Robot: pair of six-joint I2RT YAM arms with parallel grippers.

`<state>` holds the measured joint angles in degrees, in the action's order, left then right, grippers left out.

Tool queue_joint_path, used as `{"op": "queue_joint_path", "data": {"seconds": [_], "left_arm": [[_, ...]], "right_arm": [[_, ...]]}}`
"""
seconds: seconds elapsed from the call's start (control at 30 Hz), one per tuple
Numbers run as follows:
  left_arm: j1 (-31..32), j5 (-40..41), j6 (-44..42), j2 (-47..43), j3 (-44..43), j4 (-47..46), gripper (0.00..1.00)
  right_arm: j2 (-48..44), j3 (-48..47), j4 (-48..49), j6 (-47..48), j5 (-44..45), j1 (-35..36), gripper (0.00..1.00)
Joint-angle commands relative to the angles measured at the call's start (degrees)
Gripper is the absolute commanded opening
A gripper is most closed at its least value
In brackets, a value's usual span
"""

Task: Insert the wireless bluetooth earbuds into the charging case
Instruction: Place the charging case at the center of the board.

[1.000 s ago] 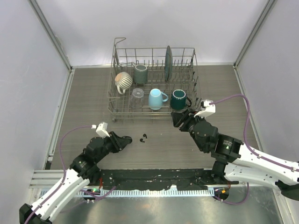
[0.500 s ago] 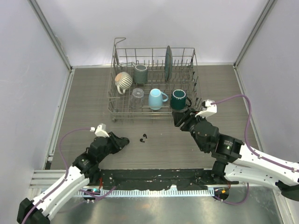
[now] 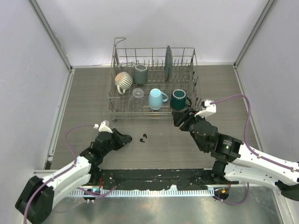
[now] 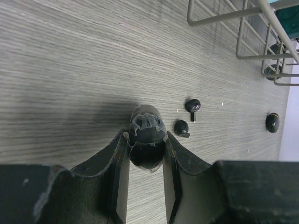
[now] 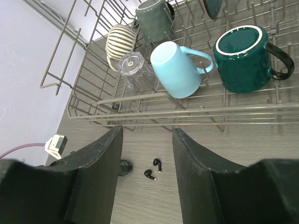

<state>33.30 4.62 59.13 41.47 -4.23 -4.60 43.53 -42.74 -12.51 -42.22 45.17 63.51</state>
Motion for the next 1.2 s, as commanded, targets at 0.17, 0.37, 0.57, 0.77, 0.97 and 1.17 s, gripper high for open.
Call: {"op": "queue_joint_path", "data": {"seconds": [0.17, 0.37, 0.57, 0.77, 0.97, 1.17], "left_arm": [[-1.66, -7.0, 1.51, 11.09, -1.92, -5.78, 0.38], [-1.75, -3.5, 0.55, 4.5, -1.75, 2.74, 0.62], [-1.92, -0.41, -0.86, -4.9, -2.8, 14.68, 0.76], [-1.84, -0.84, -3.15, -10.62, -6.14, 23.76, 0.99], [-1.92, 1.52, -3.58, -12.21, -11.84, 30.34, 1.0], [-1.92, 5.65, -9.28, -13.61, -21.25, 34.91, 1.0]], "right_arm": [[-0.72, -1.29, 0.47, -1.55, 1.94, -0.4, 0.52], [-1.78, -1.91, -2.51, -1.91, 4.49, -0.66, 0.57], [-1.7, -2.87, -4.53, -1.38, 5.81, -1.8, 0.63], [1.03, -6.73, -14.1, -4.0, 3.18, -10.92, 0.73], [1.65, -7.36, -21.49, -7.79, -9.21, -29.19, 0.87], [3.14, -8.76, -31.76, -11.83, -10.97, -38.0, 0.95]]}}
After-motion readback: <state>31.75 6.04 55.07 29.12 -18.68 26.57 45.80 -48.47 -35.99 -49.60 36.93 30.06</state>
